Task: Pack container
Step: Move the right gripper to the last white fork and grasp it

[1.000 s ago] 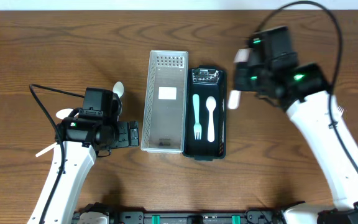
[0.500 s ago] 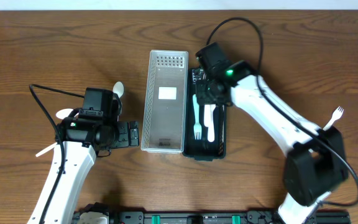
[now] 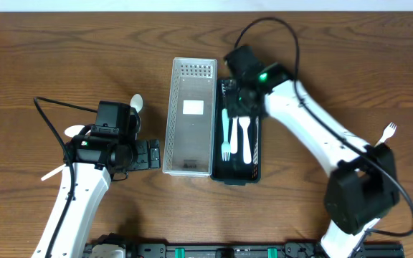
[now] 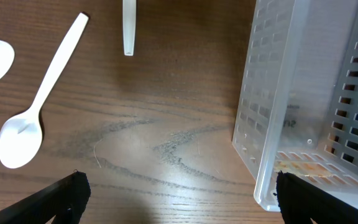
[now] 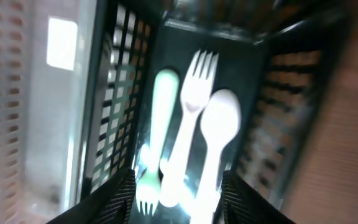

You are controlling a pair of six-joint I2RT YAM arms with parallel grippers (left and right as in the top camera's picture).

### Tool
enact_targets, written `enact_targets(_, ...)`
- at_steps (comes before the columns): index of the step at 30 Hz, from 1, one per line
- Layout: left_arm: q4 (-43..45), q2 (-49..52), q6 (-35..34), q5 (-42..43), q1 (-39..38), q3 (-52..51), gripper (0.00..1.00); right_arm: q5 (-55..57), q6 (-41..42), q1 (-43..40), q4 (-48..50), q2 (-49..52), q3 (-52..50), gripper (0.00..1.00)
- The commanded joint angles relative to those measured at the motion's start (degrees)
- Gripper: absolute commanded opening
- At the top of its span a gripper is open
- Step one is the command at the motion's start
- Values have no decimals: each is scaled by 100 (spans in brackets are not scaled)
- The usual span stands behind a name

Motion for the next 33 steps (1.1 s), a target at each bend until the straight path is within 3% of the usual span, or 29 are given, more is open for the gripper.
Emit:
enact_targets(1,-17,0,9,-61,22,74,98,210,-127,-584,-260,-662,605,47)
enact_targets(9,-13,0,9,-61,22,74,98,208,7,-2992,-946,-1676,807,54)
enact_targets(12,-13,0,9,-61,22,74,98,210,-26,-4015,-1259,-1716,796,63)
enact_targets(16,-13,0,9,-61,22,74,98,201,-262,-5031,-1342,-1567,546,67)
enact_targets(24,-17,0,9,-61,22,74,98,205,-507,-5877,-726,-1058,-369,81)
enact_targets(33,-17,0,9,-61,22,74,98,203,-815,-6151,-216,-212,-608,86)
